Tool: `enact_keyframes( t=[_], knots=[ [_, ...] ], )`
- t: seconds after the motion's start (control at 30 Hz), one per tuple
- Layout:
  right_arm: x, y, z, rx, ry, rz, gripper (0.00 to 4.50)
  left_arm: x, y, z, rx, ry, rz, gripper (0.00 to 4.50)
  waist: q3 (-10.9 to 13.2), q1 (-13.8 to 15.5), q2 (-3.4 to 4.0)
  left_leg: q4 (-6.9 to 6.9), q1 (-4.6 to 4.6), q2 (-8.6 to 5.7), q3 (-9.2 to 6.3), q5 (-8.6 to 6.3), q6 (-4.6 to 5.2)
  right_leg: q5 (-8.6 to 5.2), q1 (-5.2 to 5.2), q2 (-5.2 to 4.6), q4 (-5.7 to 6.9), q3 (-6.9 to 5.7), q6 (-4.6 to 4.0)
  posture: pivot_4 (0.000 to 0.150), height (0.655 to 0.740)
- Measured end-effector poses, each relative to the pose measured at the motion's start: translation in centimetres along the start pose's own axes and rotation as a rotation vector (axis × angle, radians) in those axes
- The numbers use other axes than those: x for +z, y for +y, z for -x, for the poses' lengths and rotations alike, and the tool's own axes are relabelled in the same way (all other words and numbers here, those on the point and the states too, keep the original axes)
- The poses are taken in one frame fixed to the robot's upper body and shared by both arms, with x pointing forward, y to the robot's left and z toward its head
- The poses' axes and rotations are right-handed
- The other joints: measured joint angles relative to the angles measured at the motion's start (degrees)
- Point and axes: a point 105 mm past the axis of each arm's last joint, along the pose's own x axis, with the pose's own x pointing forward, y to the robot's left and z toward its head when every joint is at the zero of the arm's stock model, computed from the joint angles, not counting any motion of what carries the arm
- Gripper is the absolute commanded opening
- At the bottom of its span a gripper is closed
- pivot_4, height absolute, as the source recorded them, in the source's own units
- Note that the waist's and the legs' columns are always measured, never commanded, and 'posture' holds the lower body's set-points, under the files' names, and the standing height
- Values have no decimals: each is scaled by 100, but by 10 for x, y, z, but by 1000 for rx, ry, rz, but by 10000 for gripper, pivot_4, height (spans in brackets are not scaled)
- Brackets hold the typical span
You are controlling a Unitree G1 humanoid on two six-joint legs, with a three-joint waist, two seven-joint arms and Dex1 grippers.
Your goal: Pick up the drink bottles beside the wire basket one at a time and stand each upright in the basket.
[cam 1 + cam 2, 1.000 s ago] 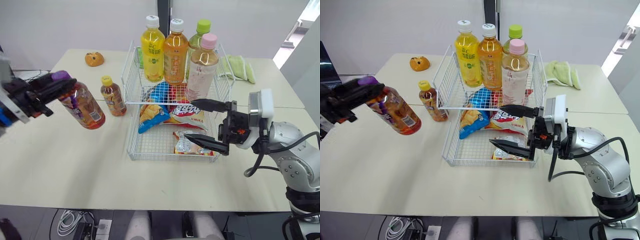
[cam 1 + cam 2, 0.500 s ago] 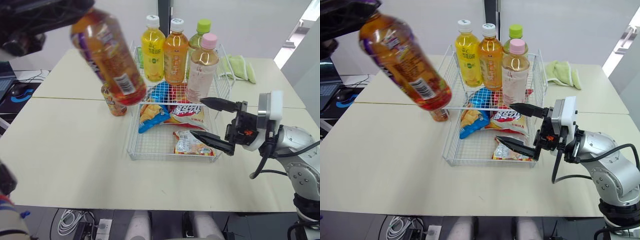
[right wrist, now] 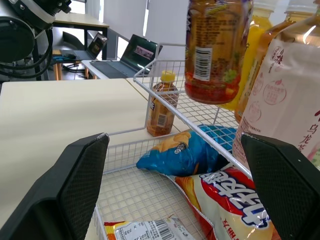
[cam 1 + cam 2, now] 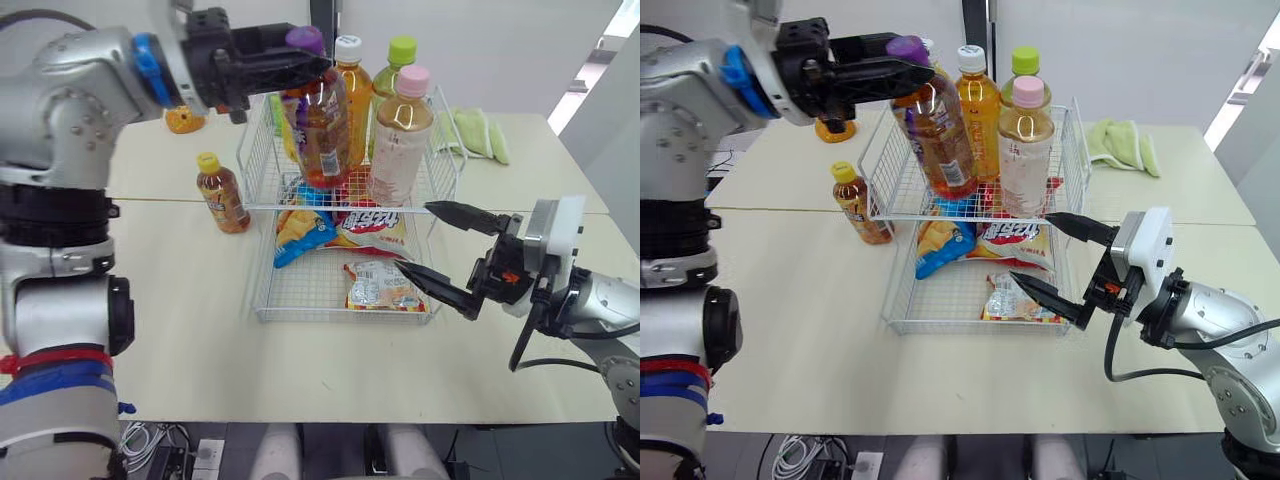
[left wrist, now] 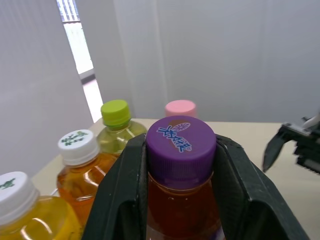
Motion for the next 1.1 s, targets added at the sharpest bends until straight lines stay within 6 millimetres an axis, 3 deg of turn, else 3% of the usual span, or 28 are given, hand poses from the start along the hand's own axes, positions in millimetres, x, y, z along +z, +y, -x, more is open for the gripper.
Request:
enact_keyframes(
  t=[0.23, 0.83, 0.9, 1.1],
  knots=[
    [1, 2, 3, -31, 17, 7, 45000, -16, 10, -15, -4, -10, 5, 13385, 0, 1, 0, 1, -8, 0, -4, 0, 0, 0, -1, 0, -6, -4, 0, 1500, 7400],
    [5, 6, 4, -54, 18, -1, 45000, -27, -3, -35, -77, -3, 57, 13385, 0, -6, 0, 4, -9, -2, -7, 0, 0, 0, 0, 0, -3, -5, 0, 1500, 7400],
    [5, 6, 4, -53, 20, 0, 45000, -27, -4, -35, -78, 3, 49, 20839, 0, -6, 0, 4, -8, -2, -8, 0, 0, 0, 0, 0, -3, -6, 0, 1500, 7400],
    [5, 6, 4, -48, 18, -5, 45000, -25, -5, -36, -70, 2, 45, 37349, 0, -6, 0, 5, -6, -2, -8, 0, 0, 0, 3, 0, -2, -6, 0, 1500, 7400]
  ],
)
